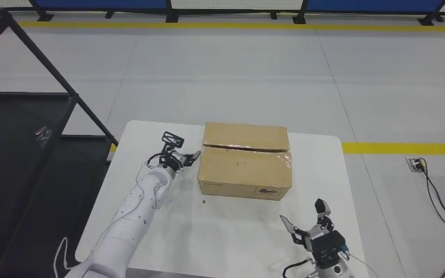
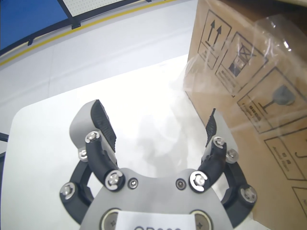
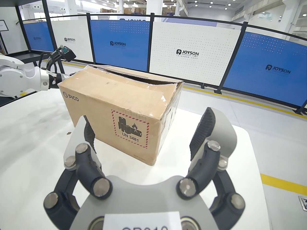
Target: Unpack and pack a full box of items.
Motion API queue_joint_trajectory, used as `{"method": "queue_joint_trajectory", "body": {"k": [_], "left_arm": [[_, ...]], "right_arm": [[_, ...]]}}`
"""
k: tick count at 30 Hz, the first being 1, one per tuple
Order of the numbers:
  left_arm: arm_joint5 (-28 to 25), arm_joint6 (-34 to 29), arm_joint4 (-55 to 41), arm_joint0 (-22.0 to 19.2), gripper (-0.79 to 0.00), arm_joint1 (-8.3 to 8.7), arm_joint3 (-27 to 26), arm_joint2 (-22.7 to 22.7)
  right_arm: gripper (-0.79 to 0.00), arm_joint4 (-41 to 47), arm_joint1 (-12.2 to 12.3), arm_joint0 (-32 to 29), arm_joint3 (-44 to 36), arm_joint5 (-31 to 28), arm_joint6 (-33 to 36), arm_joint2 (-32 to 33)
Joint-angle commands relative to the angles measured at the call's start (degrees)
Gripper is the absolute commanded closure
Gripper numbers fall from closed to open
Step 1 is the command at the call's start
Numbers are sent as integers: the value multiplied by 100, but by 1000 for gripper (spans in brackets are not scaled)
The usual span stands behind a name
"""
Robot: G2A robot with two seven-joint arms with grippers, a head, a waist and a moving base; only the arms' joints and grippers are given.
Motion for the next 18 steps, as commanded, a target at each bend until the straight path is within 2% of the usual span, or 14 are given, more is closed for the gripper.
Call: {"method": "queue_joint_trajectory", "body": {"k": [1,10,18], "left_arm": [[70,107,-39,-93,-785,-79,165,72],[423,508,-292,-382,-785,-335,660,176],[691,994,-690,-519,-785,-409,929,8]], "right_arm": [[-785,-12,2,-44,-47,23,0,15],[-785,-12,7,-103,-109,44,29,50],[-785,-1,4,-42,-100,51,58,30]]}}
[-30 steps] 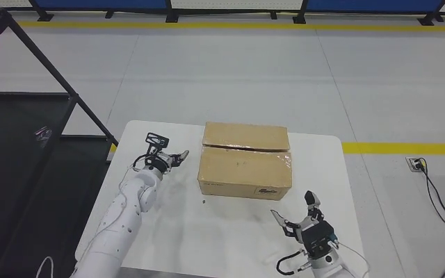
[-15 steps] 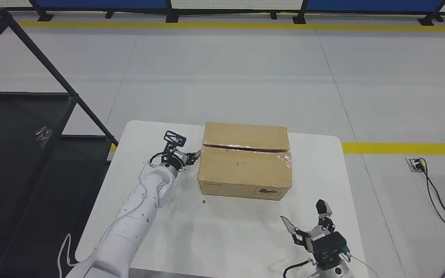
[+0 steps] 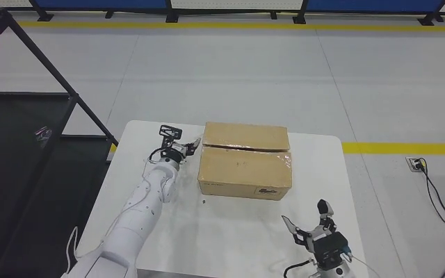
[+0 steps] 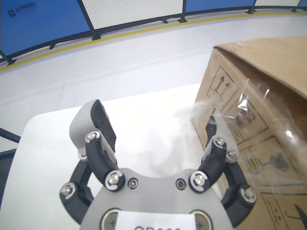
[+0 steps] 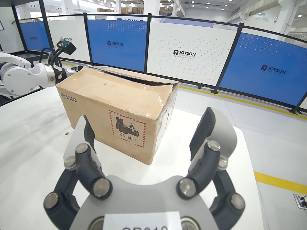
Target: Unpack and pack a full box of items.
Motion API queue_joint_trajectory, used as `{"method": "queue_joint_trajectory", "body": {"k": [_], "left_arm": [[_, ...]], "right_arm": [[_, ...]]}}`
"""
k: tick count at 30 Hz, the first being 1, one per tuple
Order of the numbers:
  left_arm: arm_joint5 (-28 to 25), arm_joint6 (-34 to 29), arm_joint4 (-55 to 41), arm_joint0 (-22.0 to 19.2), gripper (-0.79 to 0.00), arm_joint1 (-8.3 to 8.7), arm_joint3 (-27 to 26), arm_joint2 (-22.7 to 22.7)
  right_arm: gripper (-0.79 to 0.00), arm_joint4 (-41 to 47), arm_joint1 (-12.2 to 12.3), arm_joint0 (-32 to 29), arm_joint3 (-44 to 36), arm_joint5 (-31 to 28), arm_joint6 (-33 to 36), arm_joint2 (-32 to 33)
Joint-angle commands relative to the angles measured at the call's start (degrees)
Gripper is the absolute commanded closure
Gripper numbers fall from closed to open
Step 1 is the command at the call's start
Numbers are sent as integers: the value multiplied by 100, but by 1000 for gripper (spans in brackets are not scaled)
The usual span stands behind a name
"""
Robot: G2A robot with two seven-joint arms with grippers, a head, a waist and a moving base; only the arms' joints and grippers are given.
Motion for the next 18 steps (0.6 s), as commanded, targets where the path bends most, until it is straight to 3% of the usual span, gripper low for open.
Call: {"method": "queue_joint_trajectory", "body": {"k": [1,18], "left_arm": [[93,151,-120,-20,-785,-1,49,-70],[521,875,-523,122,-785,156,10,-504]], "right_arm": [[-785,-1,-2,34,17,-8,3,-13],[-785,-47,-8,366,136,-148,167,-133]]}}
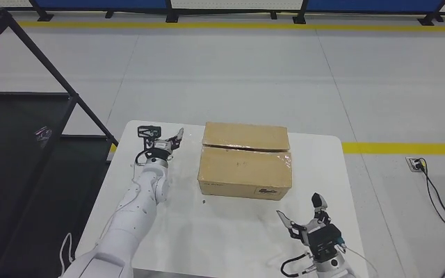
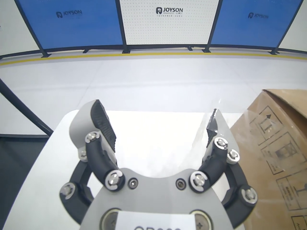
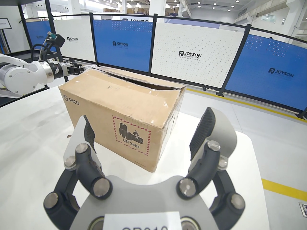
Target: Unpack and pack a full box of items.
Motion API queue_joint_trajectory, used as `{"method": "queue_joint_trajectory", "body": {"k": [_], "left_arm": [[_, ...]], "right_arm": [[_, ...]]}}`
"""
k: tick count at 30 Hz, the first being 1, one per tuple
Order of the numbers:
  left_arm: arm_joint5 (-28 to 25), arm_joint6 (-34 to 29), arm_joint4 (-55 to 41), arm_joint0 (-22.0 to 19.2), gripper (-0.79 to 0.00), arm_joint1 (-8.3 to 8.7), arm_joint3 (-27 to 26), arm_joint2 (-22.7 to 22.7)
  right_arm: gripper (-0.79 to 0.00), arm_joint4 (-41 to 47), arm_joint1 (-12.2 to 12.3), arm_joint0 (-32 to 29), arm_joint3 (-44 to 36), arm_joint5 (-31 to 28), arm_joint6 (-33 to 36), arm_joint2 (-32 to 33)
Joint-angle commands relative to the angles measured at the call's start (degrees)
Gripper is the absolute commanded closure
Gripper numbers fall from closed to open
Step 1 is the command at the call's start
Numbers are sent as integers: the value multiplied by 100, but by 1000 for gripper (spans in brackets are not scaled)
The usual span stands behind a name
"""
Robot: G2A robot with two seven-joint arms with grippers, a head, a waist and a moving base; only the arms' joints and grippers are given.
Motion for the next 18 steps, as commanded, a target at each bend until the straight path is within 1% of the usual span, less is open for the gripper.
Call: {"method": "queue_joint_trajectory", "body": {"k": [1,13,18], "left_arm": [[64,68,-47,39,-785,31,-38,-65],[373,188,-270,385,-785,241,-332,-467],[681,217,-206,621,-785,350,-477,-618]], "right_arm": [[-785,-3,0,16,-3,-5,4,-9],[-785,-103,8,190,-62,-123,165,-54],[-785,-154,8,319,-83,-189,292,-108]]}}
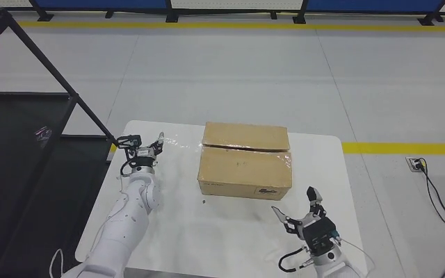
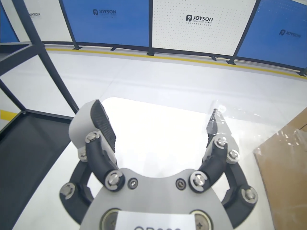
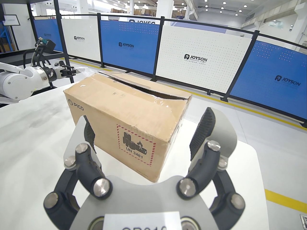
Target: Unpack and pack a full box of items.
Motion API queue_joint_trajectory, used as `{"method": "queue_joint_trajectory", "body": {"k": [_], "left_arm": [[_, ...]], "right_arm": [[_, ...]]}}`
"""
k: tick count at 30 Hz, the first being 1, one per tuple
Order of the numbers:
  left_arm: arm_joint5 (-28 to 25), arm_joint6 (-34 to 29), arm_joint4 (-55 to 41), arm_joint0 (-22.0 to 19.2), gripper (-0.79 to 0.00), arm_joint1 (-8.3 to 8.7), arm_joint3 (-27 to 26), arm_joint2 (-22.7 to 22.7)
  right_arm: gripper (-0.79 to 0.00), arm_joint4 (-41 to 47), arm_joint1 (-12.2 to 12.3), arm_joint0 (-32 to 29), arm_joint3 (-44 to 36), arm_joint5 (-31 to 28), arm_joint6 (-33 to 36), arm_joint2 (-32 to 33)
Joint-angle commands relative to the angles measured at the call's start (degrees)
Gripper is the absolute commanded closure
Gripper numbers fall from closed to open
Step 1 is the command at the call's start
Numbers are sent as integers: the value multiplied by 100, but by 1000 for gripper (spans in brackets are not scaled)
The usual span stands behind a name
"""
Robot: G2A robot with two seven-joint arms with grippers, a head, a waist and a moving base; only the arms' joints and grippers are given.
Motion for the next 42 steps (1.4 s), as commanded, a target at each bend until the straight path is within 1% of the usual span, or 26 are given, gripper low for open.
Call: {"method": "queue_joint_trajectory", "body": {"k": [1,5,17,21,23,25,28,31,39,42], "left_arm": [[150,21,5,120,-785,50,-65,-81],[194,-10,34,310,-785,142,-266,-212],[187,-56,20,342,-785,144,-304,-220],[523,-237,86,492,-785,211,-471,-340],[628,-245,129,549,-785,238,-501,-384],[853,-189,217,614,-785,270,-535,-436],[1003,-253,194,659,-785,293,-565,-515],[1289,-407,234,654,-785,317,-534,-587],[1733,-769,451,604,-785,350,-258,-631],[1792,-855,470,580,-785,347,-187,-636]], "right_arm": [[-785,-11,-1,56,2,-26,36,-24],[-785,-4,-1,138,37,-65,64,-43],[-785,-34,-2,296,116,-147,88,-135],[-785,-14,4,313,148,-165,73,-109],[-785,-9,5,309,150,-166,66,-106],[-785,20,5,312,165,-147,47,-97],[-785,32,5,355,208,-157,44,-105],[-785,31,-3,418,237,-151,55,-169],[-785,18,-10,514,275,-149,96,-239],[-785,20,-9,516,270,-142,101,-244]]}}
